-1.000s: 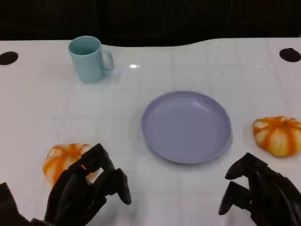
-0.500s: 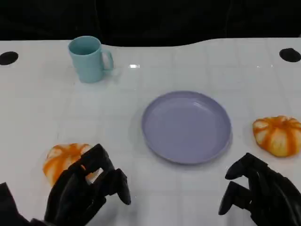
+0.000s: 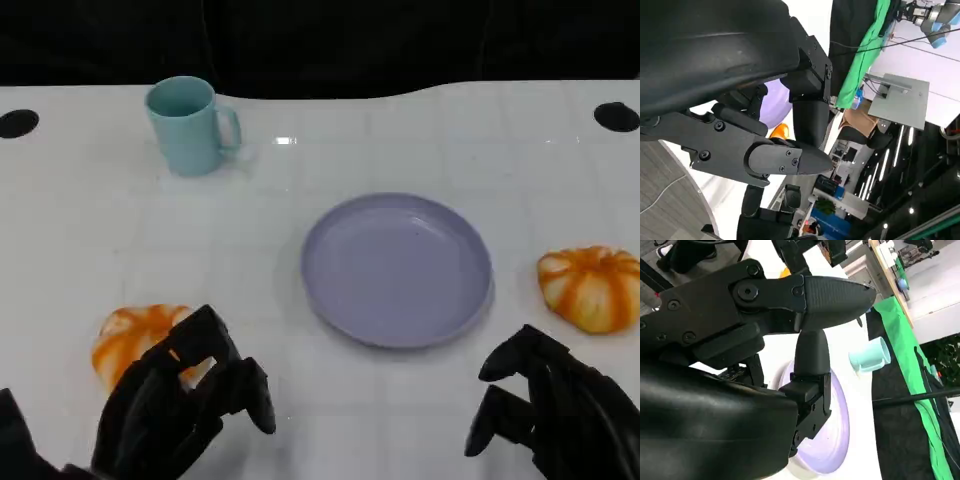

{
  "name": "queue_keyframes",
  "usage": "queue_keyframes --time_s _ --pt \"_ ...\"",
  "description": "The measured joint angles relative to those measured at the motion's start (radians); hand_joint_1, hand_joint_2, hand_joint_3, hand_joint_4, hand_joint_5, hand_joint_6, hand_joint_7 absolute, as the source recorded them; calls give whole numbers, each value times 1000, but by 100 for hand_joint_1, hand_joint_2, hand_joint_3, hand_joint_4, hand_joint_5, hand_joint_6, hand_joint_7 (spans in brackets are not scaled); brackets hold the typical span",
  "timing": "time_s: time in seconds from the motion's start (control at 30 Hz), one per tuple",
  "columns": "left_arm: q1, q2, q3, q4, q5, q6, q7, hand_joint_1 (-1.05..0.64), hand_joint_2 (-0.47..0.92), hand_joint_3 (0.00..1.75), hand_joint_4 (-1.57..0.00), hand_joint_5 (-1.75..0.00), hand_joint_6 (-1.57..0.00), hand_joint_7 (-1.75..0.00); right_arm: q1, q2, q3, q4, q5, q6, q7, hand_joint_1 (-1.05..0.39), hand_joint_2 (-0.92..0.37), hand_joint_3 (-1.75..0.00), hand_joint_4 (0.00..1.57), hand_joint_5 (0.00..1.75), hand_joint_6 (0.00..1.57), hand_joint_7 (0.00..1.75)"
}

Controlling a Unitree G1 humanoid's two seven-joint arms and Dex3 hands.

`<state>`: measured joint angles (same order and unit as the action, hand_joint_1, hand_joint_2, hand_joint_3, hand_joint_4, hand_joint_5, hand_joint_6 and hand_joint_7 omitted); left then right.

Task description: Grasp the bread from the table and place it into the plate.

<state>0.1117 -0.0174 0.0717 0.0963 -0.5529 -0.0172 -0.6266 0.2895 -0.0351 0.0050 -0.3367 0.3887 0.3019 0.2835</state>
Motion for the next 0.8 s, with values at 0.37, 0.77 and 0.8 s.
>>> queue_keyframes --time_s 0.37,0.77,0.8 --pt "0 0 0 0 0 0 -3 -59 92 28 -77 -175 -57 -175 0 0 0 0 0 0 0 -52 -92 -47 62 175 41 169" --pt "6 228 -3 -258 682 -205 197 -66 92 9 -11 -51 -33 -4 1 5 5 -1 -1 0 -1 -52 -92 -48 61 175 42 165" --pt "7 265 2 -300 772 -227 223 -66 92 9 -11 -50 -33 -3 1 5 5 -1 -1 0 -1 -52 -92 -48 61 175 42 165"
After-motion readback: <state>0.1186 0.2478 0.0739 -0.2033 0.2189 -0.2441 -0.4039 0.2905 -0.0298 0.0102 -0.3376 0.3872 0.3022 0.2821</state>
